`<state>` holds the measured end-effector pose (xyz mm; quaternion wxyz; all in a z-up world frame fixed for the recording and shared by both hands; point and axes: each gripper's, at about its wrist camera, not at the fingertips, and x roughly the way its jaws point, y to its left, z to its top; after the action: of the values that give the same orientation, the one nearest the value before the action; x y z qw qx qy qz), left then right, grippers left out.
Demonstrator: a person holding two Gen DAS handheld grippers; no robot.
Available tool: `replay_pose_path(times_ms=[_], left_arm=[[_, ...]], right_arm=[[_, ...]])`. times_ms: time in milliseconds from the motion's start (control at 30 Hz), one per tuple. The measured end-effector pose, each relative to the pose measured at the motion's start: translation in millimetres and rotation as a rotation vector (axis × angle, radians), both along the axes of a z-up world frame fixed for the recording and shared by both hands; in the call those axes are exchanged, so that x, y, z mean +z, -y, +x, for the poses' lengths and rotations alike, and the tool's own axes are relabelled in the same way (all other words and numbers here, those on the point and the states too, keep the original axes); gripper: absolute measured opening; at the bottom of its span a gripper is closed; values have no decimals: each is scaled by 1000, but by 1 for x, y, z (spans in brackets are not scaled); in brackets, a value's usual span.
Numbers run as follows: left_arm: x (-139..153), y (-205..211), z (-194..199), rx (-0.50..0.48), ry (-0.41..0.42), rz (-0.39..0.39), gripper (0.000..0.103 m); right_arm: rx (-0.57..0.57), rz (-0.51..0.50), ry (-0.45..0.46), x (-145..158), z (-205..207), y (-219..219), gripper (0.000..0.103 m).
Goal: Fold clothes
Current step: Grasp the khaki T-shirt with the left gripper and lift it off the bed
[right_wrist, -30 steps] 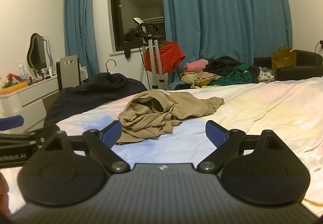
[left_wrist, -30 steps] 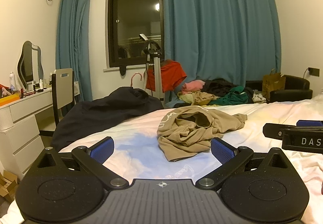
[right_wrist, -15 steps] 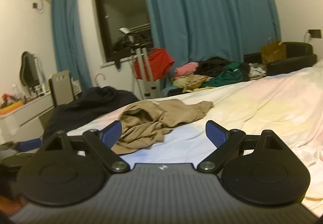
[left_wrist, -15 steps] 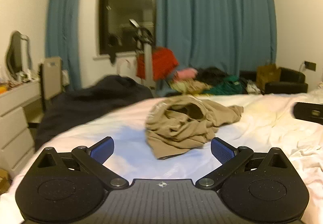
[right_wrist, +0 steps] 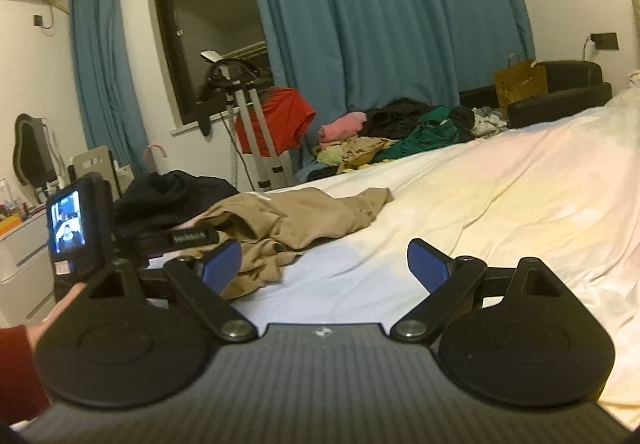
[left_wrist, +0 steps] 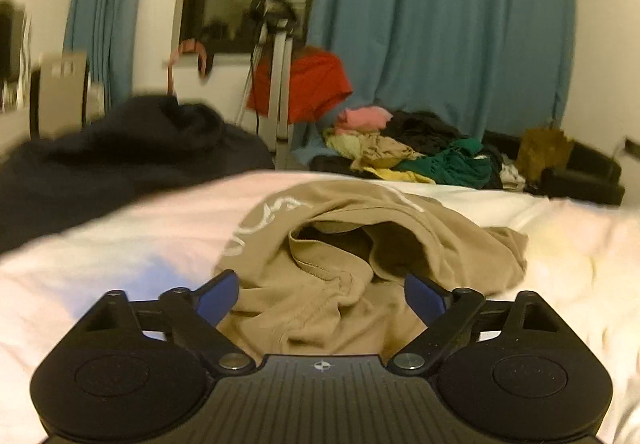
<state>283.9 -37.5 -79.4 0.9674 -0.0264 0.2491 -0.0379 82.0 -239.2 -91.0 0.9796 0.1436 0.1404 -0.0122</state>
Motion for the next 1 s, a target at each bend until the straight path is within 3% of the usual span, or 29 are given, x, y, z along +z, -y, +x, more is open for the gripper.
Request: replay_pose_path(times_ms=[67, 100, 167, 233, 433, 700, 800, 933, 1000], left_arm=[[-10, 3, 16, -3, -22, 42, 59], [-13, 4, 20, -17, -27, 65, 54], [-15, 5, 20, -60, -17, 106, 26], [-9, 2, 12, -89, 16, 138, 16], [39, -28, -58, -116, 153, 91, 12], [107, -66, -201, -204, 362, -58, 12], [116, -78, -239, -222, 398, -122, 12], [115, -93, -264, -227, 384, -179, 12], [114, -100, -277, -230, 377, -207, 12]], right_arm=[[-5, 16, -18, -7, 10, 5, 91], [-4, 24, -26, -10, 15, 6, 91], [8, 35, -44, -17, 23, 8, 91], [-4, 48, -50, -20, 28, 11, 91], [-51, 67, -32, -22, 28, 15, 91], [-19, -48, 47, -4, 5, -11, 91], [26, -55, 66, 6, -13, -24, 91], [151, -27, 78, 15, -37, -48, 91], [202, -60, 79, 14, -37, -65, 91]])
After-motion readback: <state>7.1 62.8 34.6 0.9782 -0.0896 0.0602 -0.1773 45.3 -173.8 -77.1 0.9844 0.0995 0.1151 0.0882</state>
